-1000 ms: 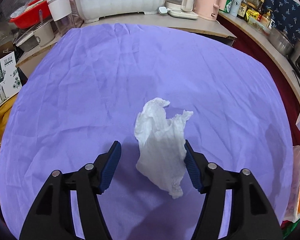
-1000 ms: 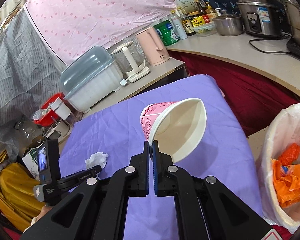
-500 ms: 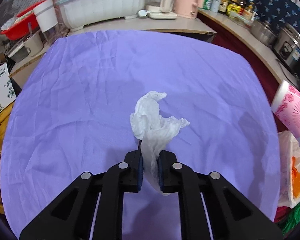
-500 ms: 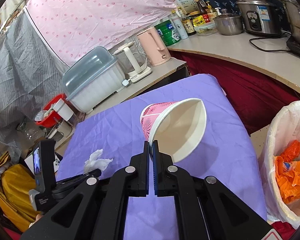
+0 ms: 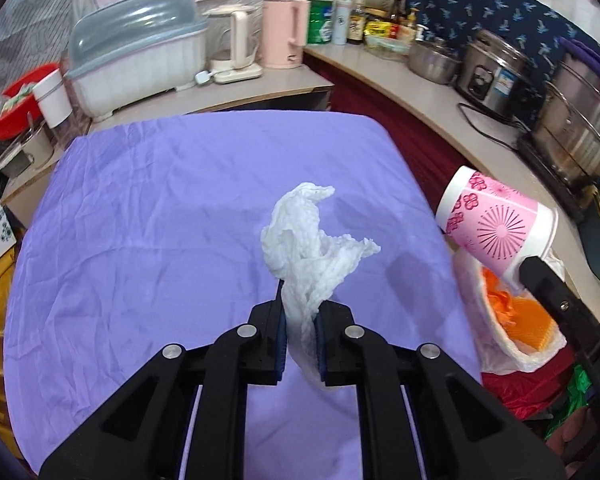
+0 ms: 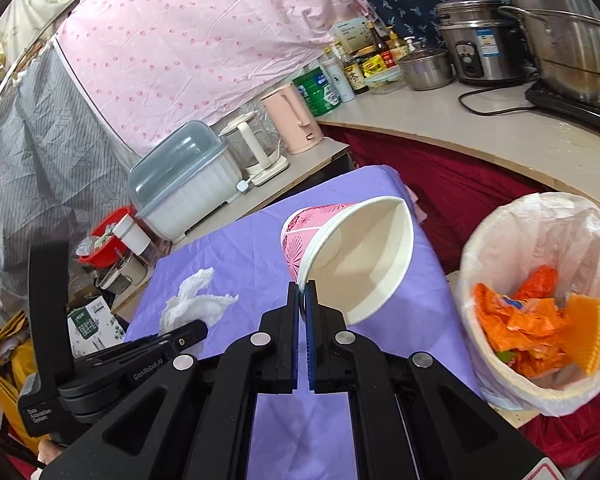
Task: Collect trash
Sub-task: 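Carry the tissue and paper cup to the bin and release both inside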
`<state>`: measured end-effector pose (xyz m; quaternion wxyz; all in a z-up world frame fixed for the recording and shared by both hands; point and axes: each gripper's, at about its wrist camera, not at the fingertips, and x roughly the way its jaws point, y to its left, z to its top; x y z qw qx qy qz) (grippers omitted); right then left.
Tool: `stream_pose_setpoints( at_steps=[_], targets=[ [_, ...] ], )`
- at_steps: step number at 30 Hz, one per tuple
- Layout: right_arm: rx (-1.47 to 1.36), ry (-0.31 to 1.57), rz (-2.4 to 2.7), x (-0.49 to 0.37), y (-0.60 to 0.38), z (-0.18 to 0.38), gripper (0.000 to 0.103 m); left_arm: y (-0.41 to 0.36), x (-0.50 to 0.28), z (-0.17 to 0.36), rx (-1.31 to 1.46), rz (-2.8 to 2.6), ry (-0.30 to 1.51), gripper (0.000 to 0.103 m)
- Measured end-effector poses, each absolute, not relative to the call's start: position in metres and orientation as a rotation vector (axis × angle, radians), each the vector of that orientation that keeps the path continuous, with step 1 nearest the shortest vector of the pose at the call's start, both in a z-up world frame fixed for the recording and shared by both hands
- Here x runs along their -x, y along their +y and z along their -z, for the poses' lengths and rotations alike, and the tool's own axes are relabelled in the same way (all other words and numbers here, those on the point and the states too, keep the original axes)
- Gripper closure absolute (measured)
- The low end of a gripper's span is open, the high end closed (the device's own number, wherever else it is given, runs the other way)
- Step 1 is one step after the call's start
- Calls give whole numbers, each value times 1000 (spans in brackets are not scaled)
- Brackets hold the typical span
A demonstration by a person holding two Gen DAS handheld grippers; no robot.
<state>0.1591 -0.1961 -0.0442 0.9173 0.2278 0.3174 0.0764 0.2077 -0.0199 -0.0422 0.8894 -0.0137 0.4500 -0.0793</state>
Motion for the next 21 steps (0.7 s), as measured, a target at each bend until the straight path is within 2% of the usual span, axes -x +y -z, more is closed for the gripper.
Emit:
stream_pose_setpoints(
  at_steps=[12, 21],
  targets=[
    [-519, 599, -35, -102, -277, 39, 99, -115, -176, 16, -63, 306, 886, 92],
    [-547, 598, 75, -73, -335, 52, 99, -188, -161, 19, -136, 415, 887, 92]
  ],
)
